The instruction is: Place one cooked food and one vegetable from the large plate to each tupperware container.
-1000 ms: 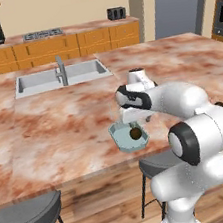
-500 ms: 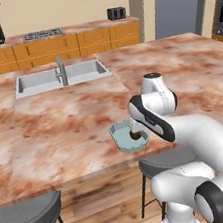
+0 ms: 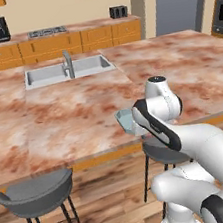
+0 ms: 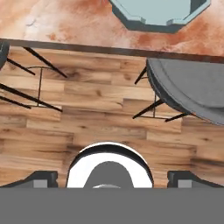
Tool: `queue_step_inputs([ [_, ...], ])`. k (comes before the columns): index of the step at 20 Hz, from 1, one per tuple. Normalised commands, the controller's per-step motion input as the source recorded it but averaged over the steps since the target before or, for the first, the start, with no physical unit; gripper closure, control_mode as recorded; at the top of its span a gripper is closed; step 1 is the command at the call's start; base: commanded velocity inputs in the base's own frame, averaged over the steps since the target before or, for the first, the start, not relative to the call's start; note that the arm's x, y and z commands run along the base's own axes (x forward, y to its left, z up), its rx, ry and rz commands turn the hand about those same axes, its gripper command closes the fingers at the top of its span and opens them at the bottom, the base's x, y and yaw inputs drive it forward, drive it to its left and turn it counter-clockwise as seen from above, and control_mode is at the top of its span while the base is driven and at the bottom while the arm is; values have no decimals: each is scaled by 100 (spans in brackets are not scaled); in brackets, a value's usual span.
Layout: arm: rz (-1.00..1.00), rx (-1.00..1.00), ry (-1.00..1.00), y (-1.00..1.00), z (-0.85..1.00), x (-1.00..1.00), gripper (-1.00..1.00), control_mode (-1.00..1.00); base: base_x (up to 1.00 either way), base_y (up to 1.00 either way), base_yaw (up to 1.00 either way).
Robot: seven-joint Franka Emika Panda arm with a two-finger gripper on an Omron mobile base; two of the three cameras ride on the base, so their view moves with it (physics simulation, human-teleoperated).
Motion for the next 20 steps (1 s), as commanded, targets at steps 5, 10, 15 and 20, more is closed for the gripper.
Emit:
queue_step_inputs([
  [5, 0, 0, 0, 0, 0, 0, -100, 100, -47, 100, 4],
  [10, 0, 0, 0, 0, 0, 0, -100, 100, -2, 100, 13],
  [15, 0, 0, 0, 0, 0, 0, -100, 100, 7, 100, 21],
  [20, 0, 0, 0, 0, 0, 0, -100, 100, 60, 100, 23],
])
